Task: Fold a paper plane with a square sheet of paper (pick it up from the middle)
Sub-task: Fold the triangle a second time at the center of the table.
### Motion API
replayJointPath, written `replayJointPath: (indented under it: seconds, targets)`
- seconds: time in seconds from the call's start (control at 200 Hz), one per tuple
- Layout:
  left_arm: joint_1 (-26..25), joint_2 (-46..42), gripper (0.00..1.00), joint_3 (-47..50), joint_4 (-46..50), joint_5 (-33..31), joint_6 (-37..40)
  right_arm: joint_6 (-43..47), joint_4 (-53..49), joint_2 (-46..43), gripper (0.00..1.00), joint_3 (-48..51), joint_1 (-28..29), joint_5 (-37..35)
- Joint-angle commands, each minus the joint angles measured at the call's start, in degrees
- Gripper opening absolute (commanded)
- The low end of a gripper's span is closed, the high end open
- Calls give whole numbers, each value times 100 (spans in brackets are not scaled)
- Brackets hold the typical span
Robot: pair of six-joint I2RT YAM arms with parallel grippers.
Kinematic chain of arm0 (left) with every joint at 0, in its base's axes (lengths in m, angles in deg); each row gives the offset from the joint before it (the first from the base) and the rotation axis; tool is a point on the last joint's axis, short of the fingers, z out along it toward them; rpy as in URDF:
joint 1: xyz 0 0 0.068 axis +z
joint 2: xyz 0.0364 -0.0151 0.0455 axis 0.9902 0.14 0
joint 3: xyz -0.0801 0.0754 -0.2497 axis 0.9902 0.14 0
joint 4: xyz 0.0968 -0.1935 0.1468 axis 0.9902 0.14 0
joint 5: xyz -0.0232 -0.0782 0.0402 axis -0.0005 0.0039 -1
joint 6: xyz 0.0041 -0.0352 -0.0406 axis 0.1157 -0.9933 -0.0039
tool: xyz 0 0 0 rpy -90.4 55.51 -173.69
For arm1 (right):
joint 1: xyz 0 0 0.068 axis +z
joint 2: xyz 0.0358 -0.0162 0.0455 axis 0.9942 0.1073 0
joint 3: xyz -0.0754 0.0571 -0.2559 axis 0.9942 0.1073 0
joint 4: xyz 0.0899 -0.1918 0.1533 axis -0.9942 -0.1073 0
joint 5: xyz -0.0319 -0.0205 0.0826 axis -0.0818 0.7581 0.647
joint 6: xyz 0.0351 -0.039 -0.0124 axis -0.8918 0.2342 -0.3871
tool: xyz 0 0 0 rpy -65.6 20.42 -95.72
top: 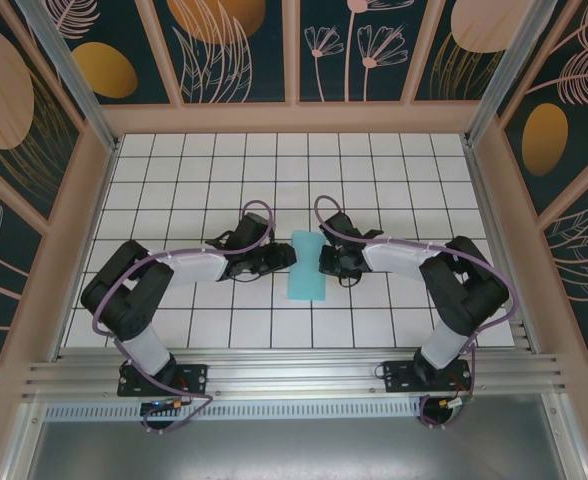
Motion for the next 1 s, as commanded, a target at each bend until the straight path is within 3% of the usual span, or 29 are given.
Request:
replayJointPath:
  seconds: [0.0,0.996]
  targets:
    - [30,218,49,-3,-267,281,-97,12,-171,302,22,129,61,-92]
    - [26,404,40,230,-1166,885,-367,-60,12,230,22,137,61,63]
